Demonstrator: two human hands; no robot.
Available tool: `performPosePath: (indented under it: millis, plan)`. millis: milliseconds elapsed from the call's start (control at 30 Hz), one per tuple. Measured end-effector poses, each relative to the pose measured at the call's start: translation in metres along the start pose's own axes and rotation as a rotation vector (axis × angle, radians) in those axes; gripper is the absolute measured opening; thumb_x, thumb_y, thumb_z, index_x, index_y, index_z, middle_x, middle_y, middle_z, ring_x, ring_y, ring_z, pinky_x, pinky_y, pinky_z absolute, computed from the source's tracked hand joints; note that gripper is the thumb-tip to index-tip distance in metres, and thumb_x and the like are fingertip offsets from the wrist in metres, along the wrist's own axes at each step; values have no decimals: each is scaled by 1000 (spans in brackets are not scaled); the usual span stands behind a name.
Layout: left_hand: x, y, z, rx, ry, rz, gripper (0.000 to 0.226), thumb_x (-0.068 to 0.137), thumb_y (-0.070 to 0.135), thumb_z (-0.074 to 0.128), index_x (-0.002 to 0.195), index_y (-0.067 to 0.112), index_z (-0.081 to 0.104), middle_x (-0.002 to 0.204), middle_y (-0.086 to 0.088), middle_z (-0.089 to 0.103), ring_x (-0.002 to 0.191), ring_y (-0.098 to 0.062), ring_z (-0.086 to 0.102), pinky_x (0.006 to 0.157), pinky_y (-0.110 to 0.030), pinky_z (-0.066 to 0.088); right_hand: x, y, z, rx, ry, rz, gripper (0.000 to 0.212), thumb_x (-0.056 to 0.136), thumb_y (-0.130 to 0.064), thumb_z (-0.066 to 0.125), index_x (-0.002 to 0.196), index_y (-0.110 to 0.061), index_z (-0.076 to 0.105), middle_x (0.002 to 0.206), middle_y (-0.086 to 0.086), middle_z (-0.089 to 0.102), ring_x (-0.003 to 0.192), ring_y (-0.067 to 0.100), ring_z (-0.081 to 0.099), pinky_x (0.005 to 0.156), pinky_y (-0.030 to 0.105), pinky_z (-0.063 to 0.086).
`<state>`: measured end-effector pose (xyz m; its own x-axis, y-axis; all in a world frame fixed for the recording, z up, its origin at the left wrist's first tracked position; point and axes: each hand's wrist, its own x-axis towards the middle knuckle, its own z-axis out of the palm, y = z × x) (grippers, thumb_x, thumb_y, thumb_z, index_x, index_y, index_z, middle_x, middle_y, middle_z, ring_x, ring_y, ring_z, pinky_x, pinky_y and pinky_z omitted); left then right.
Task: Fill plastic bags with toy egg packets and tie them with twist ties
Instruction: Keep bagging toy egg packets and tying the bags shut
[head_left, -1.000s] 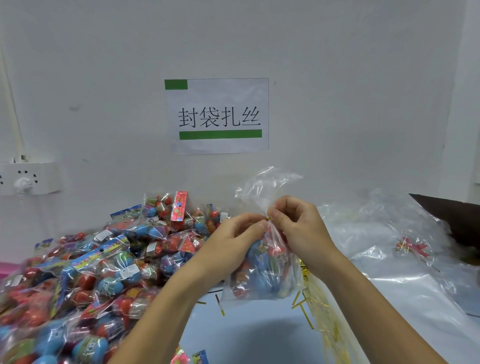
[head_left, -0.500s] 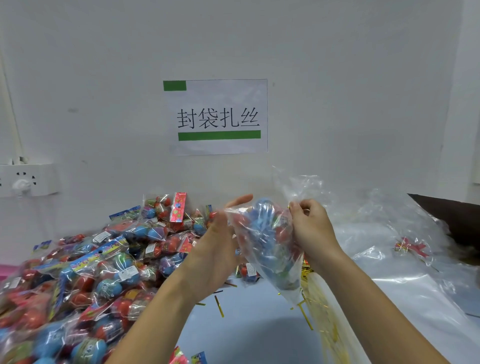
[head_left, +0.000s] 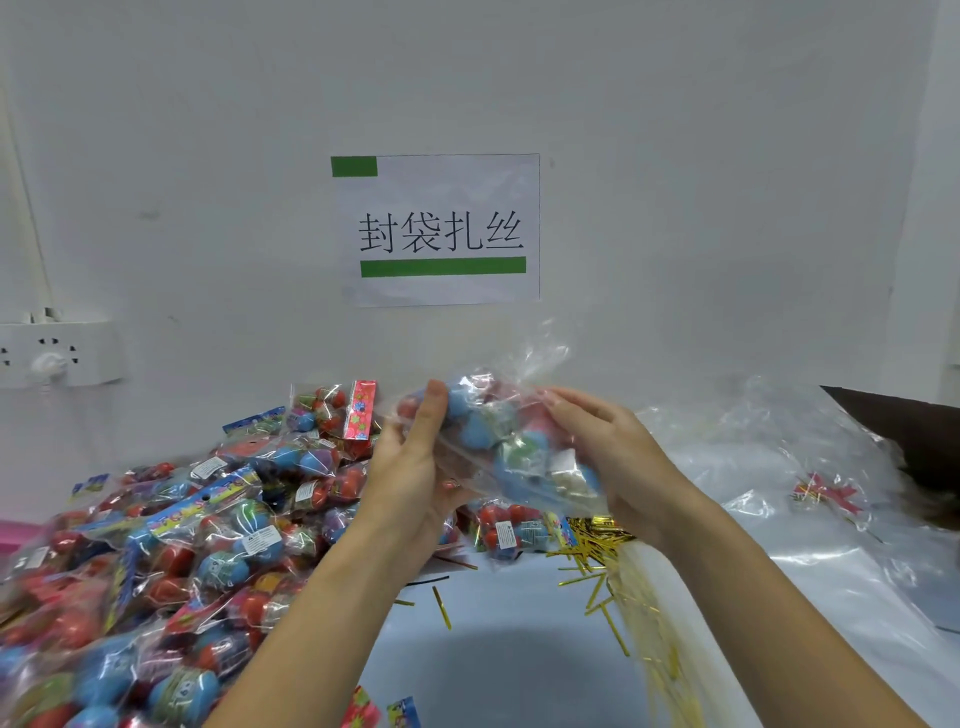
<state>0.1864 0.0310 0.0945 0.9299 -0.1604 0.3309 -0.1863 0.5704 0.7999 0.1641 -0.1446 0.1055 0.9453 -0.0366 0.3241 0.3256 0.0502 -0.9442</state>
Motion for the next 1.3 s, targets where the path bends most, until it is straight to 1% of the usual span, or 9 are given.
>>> performPosePath:
  millis: [67,200,533,700,800,900,1033,1167,1300]
  plan:
    - [-1,2,0,-13,6,-27,44,78,48,63,106,14,57,83,-3,73,74,-21,73,60,-43,60,-1,-3,0,0,-30,30,27,100,-27,58,120,-12,69,110,13,75,99,28,72,88,43,57]
    - [-3,6,2,42,47,-136,58,88,51,60,131,12,57,115,-13,73,100,-34,72,73,-54,61,-3,-8,0,-13,-47,102,27,101,-25,56,114,-7,71,108,17,75,94,31,73,76,41,61]
    - [-3,8,-1,64,90,-189,60,72,53,69,123,21,64,105,-7,76,87,-28,76,62,-46,60,-5,-10,0,-50,-82,188,30,101,-27,56,115,-5,72,112,16,74,105,36,71,88,50,58]
    - [-3,13,1,58,89,-167,49,90,46,62,129,17,60,111,-9,74,91,-28,75,65,-50,61,-8,-13,3,23,-96,164,35,105,-34,47,114,-13,73,115,8,74,107,30,71,92,47,58]
    - [0,18,1,56,112,-77,33,95,40,59,119,16,58,95,-6,74,83,-24,73,70,-53,62,-7,-12,2,85,-87,147,32,104,-34,51,116,-15,73,130,8,66,120,29,63,89,45,60]
    - [-1,21,5,34,116,44,23,96,29,61,112,16,52,80,-1,74,70,-18,73,57,-41,61,-6,-10,2,-44,-27,123,33,100,-36,57,124,-15,67,126,5,64,119,25,62,93,45,58]
    - [-2,13,10,224,91,219,34,94,18,64,124,19,47,94,-2,74,82,-14,74,65,-28,59,-3,-9,6,-392,122,-93,31,97,-51,54,116,-31,68,112,-17,69,101,-1,62,90,32,52]
    - [-8,1,11,549,-76,473,50,88,7,73,123,32,46,105,1,71,93,-15,73,74,-22,57,-6,-15,12,-198,-19,8,51,98,-62,40,100,-25,76,98,-11,78,93,7,73,77,30,54]
    - [-14,-9,18,907,-151,678,72,70,7,87,126,35,50,116,8,64,106,-13,65,87,-33,56,-11,-17,14,60,-179,113,65,83,-68,54,114,-14,71,109,10,75,97,27,73,80,46,59]
